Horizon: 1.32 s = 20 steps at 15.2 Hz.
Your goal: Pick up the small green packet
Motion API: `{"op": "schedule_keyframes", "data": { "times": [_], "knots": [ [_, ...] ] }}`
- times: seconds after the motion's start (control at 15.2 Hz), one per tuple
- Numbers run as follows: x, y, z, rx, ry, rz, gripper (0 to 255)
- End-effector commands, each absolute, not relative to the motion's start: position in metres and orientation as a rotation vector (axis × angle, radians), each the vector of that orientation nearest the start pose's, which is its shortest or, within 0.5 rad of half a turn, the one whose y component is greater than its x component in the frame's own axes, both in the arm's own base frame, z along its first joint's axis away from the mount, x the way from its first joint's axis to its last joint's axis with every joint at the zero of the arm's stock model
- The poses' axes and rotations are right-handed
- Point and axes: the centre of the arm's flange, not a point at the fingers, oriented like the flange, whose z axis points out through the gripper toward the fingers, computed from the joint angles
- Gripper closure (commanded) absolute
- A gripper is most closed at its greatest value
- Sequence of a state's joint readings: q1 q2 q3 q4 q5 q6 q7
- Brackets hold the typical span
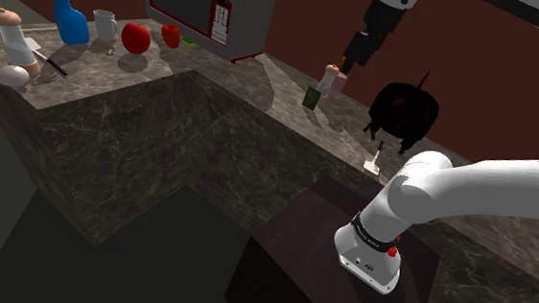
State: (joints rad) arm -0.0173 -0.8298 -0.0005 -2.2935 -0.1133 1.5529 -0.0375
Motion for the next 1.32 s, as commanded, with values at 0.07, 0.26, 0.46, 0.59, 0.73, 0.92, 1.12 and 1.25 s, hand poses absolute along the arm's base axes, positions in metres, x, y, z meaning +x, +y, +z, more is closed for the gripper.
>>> {"op": "schedule_keyframes", "data": {
  "times": [0.07, 0.26, 0.46, 0.59, 0.73, 0.92, 1.12, 1.25],
  "knots": [
    [0.298, -0.029, 0.627, -3.248, -0.031, -0.137, 0],
    [0.314, -0.065, 0.611, -3.233, -0.062, -0.127, 0],
    [0.331, -0.099, 0.595, -3.217, -0.093, -0.117, 0],
    [0.342, -0.122, 0.583, -3.206, -0.113, -0.111, 0],
    [0.354, -0.144, 0.572, -3.195, -0.134, -0.105, 0],
    [0.372, -0.177, 0.554, -3.179, -0.164, -0.095, 0],
    [0.391, -0.210, 0.535, -3.162, -0.193, -0.086, 0],
    [0.404, -0.231, 0.522, -3.150, -0.213, -0.080, 0]
  ]
}}
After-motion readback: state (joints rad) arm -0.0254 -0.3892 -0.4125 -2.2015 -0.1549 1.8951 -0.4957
